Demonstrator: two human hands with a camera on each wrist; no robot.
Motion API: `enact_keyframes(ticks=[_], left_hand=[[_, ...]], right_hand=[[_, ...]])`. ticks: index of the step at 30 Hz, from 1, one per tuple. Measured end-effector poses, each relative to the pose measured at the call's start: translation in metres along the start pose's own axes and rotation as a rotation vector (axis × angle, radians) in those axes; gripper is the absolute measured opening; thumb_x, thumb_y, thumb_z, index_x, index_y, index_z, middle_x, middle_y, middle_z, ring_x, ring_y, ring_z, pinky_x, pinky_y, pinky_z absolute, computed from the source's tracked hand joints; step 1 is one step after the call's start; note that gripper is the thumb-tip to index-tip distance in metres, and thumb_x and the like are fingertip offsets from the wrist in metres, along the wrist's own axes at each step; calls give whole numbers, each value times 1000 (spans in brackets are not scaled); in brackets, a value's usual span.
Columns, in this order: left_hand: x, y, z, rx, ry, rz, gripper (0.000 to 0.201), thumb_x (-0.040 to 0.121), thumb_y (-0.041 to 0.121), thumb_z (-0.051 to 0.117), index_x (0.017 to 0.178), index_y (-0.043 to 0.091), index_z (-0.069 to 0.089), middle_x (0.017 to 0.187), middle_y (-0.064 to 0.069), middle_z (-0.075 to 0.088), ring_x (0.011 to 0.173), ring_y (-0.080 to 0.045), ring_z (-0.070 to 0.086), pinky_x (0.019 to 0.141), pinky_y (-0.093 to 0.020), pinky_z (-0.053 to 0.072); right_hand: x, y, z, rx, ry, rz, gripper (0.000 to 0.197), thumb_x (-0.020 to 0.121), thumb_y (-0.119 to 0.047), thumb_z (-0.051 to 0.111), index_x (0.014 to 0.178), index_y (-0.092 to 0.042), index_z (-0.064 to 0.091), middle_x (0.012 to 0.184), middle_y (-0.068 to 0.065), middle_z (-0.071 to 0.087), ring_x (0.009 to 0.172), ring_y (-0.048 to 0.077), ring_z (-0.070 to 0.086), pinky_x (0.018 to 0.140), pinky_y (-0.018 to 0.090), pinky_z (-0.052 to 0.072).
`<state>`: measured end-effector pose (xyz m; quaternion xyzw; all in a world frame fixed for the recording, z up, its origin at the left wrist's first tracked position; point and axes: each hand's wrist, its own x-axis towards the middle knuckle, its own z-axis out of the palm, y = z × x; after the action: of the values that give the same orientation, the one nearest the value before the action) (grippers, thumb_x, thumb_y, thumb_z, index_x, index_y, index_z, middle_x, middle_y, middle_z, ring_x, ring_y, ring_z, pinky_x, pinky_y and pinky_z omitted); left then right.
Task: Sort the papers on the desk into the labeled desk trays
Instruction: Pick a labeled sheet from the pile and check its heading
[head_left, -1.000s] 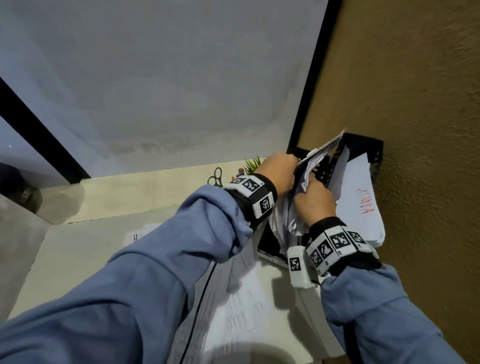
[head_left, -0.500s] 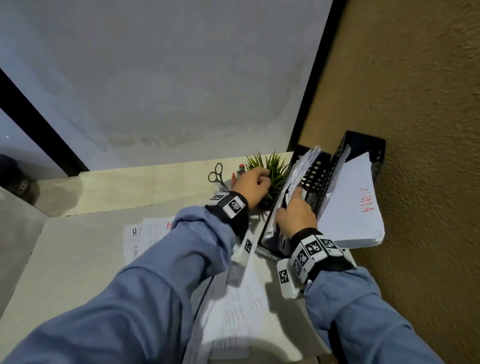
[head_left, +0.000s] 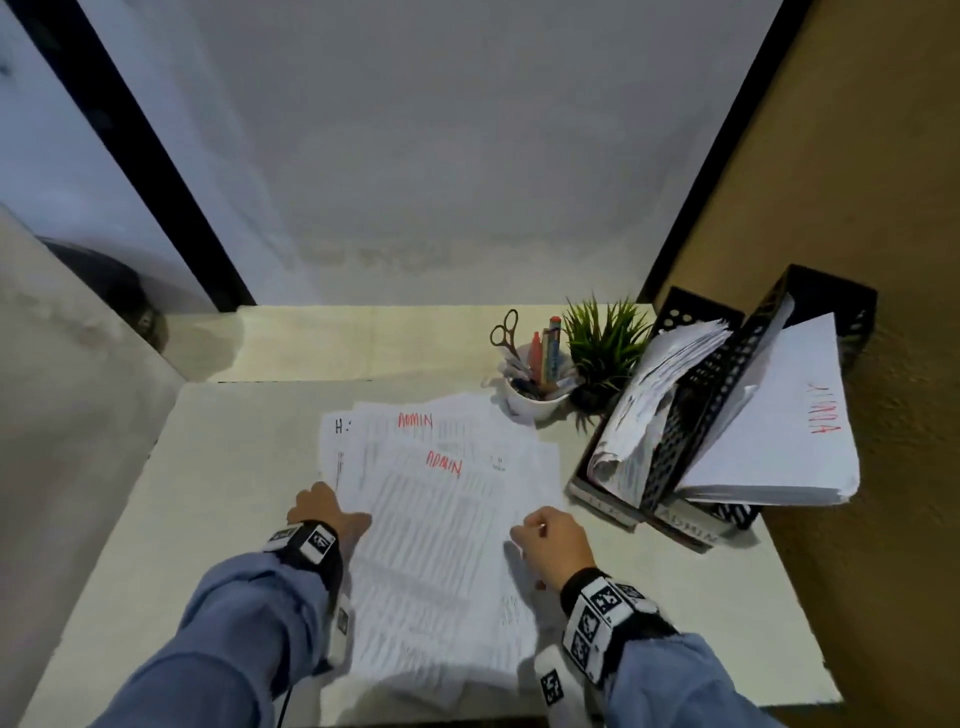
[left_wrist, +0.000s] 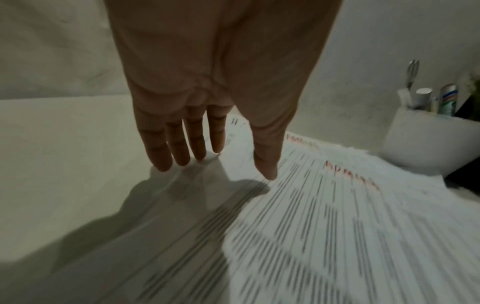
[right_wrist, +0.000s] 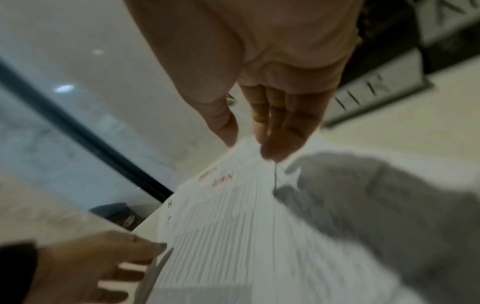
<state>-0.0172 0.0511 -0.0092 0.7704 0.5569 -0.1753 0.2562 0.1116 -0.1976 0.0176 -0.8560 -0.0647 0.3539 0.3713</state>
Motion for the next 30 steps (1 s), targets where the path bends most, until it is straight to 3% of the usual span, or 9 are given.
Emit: enact_keyframes(ticks=[3, 7, 10, 13, 16, 20, 22, 25, 30], left_hand=[[-4, -20, 16, -58, -10, 17, 72, 70, 40, 77, 122, 5, 42, 122, -14, 47, 107, -32, 53, 88, -40, 48], [-13, -22, 26, -158, 21, 57, 65, 78, 30, 74, 126, 1, 41, 124, -16, 50, 112, -32, 52, 85, -34, 42], [-20, -20, 29, -267, 80, 90, 43, 83, 19, 68, 118, 2, 48, 116, -16, 59, 103, -31, 57, 75, -29, 39], [-24, -20, 31, -433, 76, 127, 35, 86, 13, 64, 118, 3, 56, 109, -11, 61, 99, -28, 58, 77, -23, 36], [-28, -23, 32, -626, 79, 129, 8, 82, 10, 69, 78, 9, 63, 74, -6, 56, 78, -25, 53, 69, -23, 36], [-27, -29, 34, -826, 68, 122, 39, 73, 12, 78, 54, 12, 43, 54, -2, 43, 54, -20, 39, 54, -24, 30], [-25, -31, 34, -891, 84, 152, 52, 75, 17, 78, 54, 16, 30, 53, 1, 30, 53, -17, 27, 54, -26, 21], [-23, -33, 28, -899, 137, 192, 57, 80, 24, 73, 59, 19, 20, 59, 0, 20, 59, -16, 20, 58, -28, 16], [-14, -41, 27, -854, 206, 152, 51, 80, 22, 74, 57, 17, 28, 60, 0, 26, 60, -19, 24, 57, -29, 18]], right_hand=[[14, 28, 31, 67, -86, 163, 30, 71, -19, 62, 62, -23, 34, 62, 0, 35, 54, 15, 39, 54, 22, 34], [15, 22, 51, 116, -66, 188, 26, 69, -17, 62, 90, -25, 47, 79, 5, 49, 68, 19, 51, 61, 24, 40], [10, 5, 50, 90, 5, 103, 29, 76, -5, 59, 66, -15, 33, 62, 0, 35, 53, 15, 34, 50, 22, 29], [11, -6, 47, 77, 101, 25, 26, 78, -4, 62, 64, -14, 42, 61, -3, 41, 52, 11, 37, 47, 20, 29], [15, -15, 44, 116, 163, -12, 20, 75, -4, 68, 66, -11, 51, 64, 2, 49, 57, 16, 43, 48, 20, 33], [24, -20, 35, 77, 254, -28, 39, 74, -1, 70, 60, -15, 36, 58, 1, 34, 52, 16, 29, 50, 24, 25], [25, -21, 29, 75, 248, -37, 17, 79, -4, 68, 79, -12, 53, 72, 6, 52, 66, 20, 48, 65, 24, 38], [27, -17, 22, 138, 246, -38, 36, 88, -6, 58, 124, -4, 55, 103, 17, 62, 98, 29, 59, 83, 24, 41], [32, -11, 14, 120, 341, -86, 18, 86, -1, 51, 89, 0, 68, 76, 15, 63, 69, 26, 54, 64, 30, 45]])
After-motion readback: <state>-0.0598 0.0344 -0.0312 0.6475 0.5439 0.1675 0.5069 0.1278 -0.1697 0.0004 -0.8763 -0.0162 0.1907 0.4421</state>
